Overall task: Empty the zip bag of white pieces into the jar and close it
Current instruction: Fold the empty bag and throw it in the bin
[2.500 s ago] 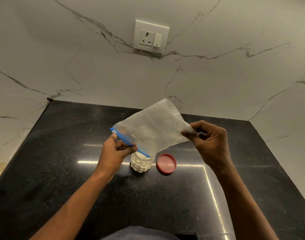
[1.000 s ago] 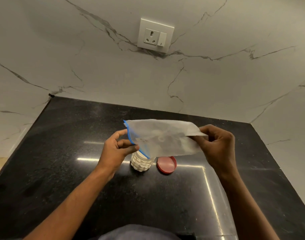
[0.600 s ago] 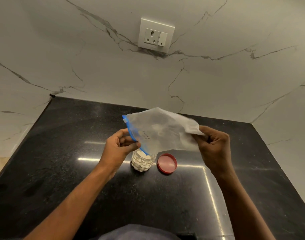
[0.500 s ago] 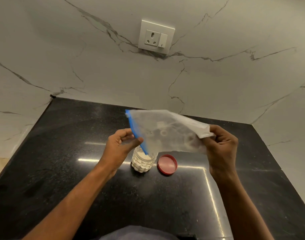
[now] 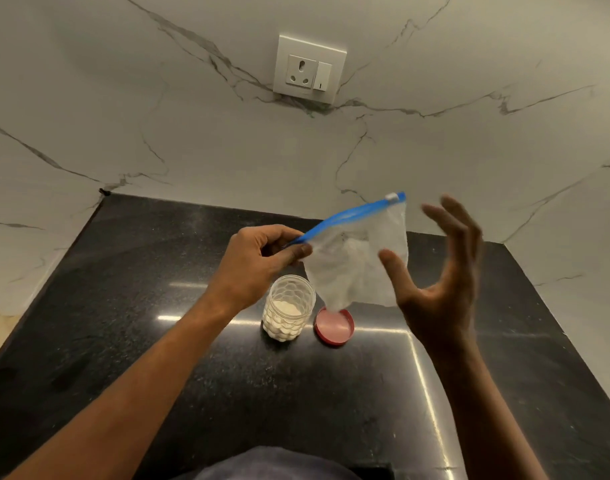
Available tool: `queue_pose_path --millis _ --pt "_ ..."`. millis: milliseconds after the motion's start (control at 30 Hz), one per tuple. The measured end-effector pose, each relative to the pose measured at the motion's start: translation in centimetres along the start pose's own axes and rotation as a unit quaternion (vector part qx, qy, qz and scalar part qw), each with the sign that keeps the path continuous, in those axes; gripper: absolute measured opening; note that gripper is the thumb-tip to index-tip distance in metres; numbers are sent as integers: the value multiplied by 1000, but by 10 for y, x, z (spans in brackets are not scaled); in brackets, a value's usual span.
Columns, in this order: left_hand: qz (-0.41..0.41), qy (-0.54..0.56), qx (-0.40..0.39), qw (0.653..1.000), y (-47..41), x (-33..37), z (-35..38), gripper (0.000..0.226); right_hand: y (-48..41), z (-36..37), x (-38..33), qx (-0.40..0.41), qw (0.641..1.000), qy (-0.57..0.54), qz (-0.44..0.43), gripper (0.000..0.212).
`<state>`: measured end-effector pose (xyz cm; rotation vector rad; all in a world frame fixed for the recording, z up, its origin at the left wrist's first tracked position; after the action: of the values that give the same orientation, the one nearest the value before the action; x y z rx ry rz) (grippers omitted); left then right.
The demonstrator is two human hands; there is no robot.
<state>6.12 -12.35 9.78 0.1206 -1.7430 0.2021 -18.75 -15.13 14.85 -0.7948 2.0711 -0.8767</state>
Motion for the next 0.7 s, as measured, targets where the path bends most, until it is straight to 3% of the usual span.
queue_pose_path --millis 133,200,300,467,600,700 --pt "86 -64 -22 994 7 17 17 26 -32 11 -18 -164 971 137 -109 35" --pt "98 -37 -19 994 8 22 23 28 -41 6 -15 -179 969 131 -112 18" --pt "73 59 -4 996 4 23 20 24 -47 -5 -6 -166 985 21 -34 13" --pt "28 199 28 979 0 23 12 13 -35 -23 12 -123 977 -132 113 28" --pt "30 205 67 976 0 22 10 11 -24 -30 18 -17 924 -301 236 30" --pt "24 196 81 977 1 19 11 8 -16 -26 13 19 882 -371 291 23"
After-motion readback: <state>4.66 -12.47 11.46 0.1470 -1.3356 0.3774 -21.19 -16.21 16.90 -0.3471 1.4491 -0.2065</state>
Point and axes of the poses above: each hand's wrist, its own y-axis away from the middle knuckle, its own z-axis out of the palm, x = y × z, the point moved 1 cm from there along -y, towards the middle knuckle, and after that the axes turned 10 degrees about -z, right-handed, at the moved point
